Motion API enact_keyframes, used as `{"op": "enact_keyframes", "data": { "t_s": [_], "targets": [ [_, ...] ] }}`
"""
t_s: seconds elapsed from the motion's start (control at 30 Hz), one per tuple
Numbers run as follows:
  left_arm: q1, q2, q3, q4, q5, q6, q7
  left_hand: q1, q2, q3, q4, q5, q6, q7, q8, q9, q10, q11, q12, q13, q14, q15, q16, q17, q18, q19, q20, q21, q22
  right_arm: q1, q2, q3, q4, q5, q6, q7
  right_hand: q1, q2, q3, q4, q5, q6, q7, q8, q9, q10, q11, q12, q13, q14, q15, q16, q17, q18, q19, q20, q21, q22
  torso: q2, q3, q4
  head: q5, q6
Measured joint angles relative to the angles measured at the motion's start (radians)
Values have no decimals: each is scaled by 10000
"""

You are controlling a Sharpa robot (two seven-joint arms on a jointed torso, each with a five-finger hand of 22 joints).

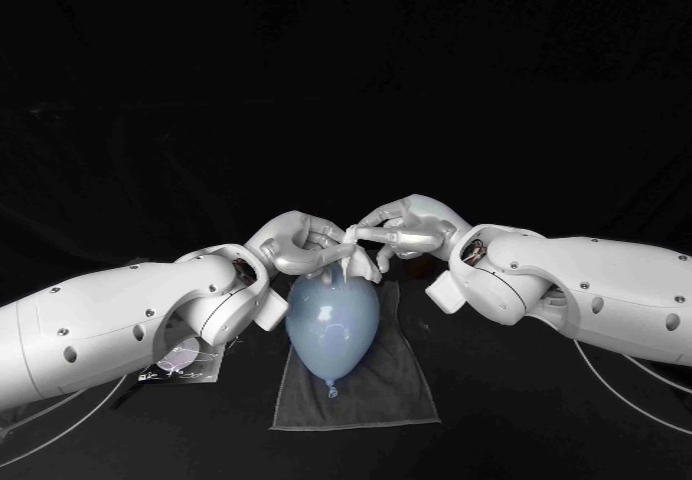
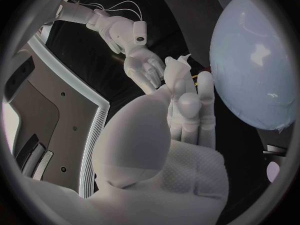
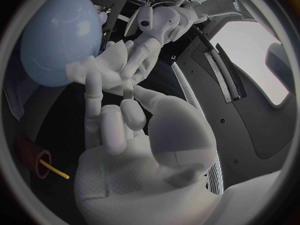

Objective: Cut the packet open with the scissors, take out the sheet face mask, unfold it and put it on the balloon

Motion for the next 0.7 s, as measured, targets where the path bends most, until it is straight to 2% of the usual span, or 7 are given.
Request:
{"op": "enact_keyframes", "data": {
  "t_s": [0.1, 0.4, 0.47, 0.57, 0.7],
  "targets": [
    [0, -12, 0, 0, 55, 114, 4, -144, 111, 66, -65, -13, -43, 11, -107, -35, 35, 35, -131, -102, -31, 32, 0, -11, -2, -30, 30, 0, -1, -1, -21, -1, 8, 13, 7, 14, -11, -11, -59, 29, 0, -1, 0, -12, -18, 0, 0, 0, 22, 0, 0, -1, -5, -1, 0, 0, -13, -11, 0, -2, -1, 0, 5],
    [0, -16, 0, 3, 144, 415, 1, -504, 170, 315, 16, -23, -43, 13, -202, -122, 70, 74, -282, -207, -66, 67, 0, -19, -8, -29, 30, 0, -1, -5, -41, -2, 39, 36, 33, 35, -9, -9, -207, 37, 1, -1, 0, -118, -50, -1, -1, 0, 39, 0, 0, -18, -4, 5, 20, 20, -88, -57, 0, -2, -4, 1, 17],
    [0, -17, 0, 4, 157, 471, -4, -576, 159, 342, 43, -25, -90, 60, -233, -151, 69, 75, -351, -247, -66, 67, 0, -21, -9, -65, 66, 0, -1, -5, -44, -2, 43, 42, 42, 41, 138, 131, -219, 25, 1, 35, -36, -193, -70, 0, -1, 0, 40, 0, 0, -18, -3, 95, 35, 35, -88, -69, 1, -1, -4, 1, 23],
    [0, -17, 0, 5, 170, 564, -11, -684, 205, 415, 34, -26, -95, 66, -291, -173, 29, 115, -405, -283, -102, 104, 0, -36, -12, -65, 66, 0, -2, -6, -46, -2, 49, 58, 59, 53, 416, 245, -214, -14, 1, 83, -33, -231, -72, -1, -1, 0, 65, 0, 0, -22, 10, 102, 35, 35, -88, -81, 1, -2, -4, -4, 30],
    [0, -15, 0, 14, 179, 676, -16, -816, 207, 480, 15, -26, -147, 120, -366, -210, -8, 151, -485, -326, -138, 140, 0, -45, -14, -101, 102, -1, -2, -7, -45, -2, 50, 79, 68, 66, 956, 510, -4, -381, 0, 194, -106, -251, -83, -1, -1, 0, 120, 0, 0, -35, 74, 100, 35, 35, -88, -93, 1, -1, -3, -12, 39]
  ]
}}
